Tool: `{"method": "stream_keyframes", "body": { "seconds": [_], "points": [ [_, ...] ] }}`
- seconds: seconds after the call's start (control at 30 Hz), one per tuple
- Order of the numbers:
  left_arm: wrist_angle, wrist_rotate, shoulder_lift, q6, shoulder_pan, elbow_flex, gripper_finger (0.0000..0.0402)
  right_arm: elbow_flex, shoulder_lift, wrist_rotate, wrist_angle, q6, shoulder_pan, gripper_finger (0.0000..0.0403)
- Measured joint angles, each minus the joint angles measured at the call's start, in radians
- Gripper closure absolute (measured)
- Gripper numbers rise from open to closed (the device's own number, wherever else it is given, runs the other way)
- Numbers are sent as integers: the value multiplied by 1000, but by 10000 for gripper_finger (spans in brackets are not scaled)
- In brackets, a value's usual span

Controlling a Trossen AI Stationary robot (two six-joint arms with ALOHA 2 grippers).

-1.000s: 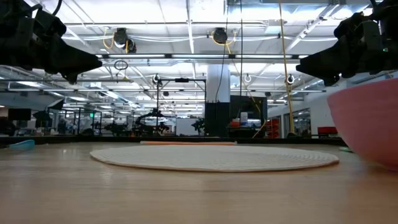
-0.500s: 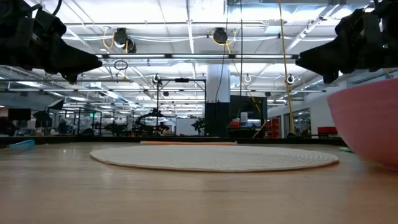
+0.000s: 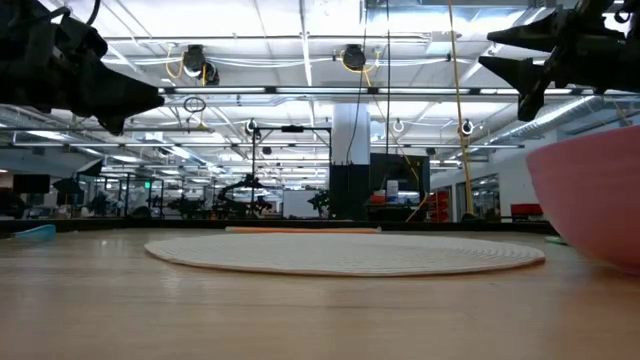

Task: Pick & Place Utensil
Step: Put the pink bowl on the left of the white placemat

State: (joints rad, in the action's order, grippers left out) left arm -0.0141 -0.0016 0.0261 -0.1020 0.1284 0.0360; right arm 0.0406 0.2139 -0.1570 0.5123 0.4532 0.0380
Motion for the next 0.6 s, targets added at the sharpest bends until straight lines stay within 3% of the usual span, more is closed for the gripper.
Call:
{"method": "stream_keyframes", "body": {
  "seconds": [0.1,0.2,0.37,0.47,0.6],
  "points": [
    [26,0,0,-26,0,0,284,0,1,18,-35,-65,-2,248],
    [24,1,0,-63,0,0,284,0,6,44,-29,23,-3,248],
    [25,0,0,-110,0,0,284,0,30,233,73,13,-3,248],
    [25,-19,0,-111,0,0,284,15,62,304,134,20,-10,248],
    [51,-52,0,-111,0,0,284,85,127,371,93,-48,-28,248]
  ]
}}
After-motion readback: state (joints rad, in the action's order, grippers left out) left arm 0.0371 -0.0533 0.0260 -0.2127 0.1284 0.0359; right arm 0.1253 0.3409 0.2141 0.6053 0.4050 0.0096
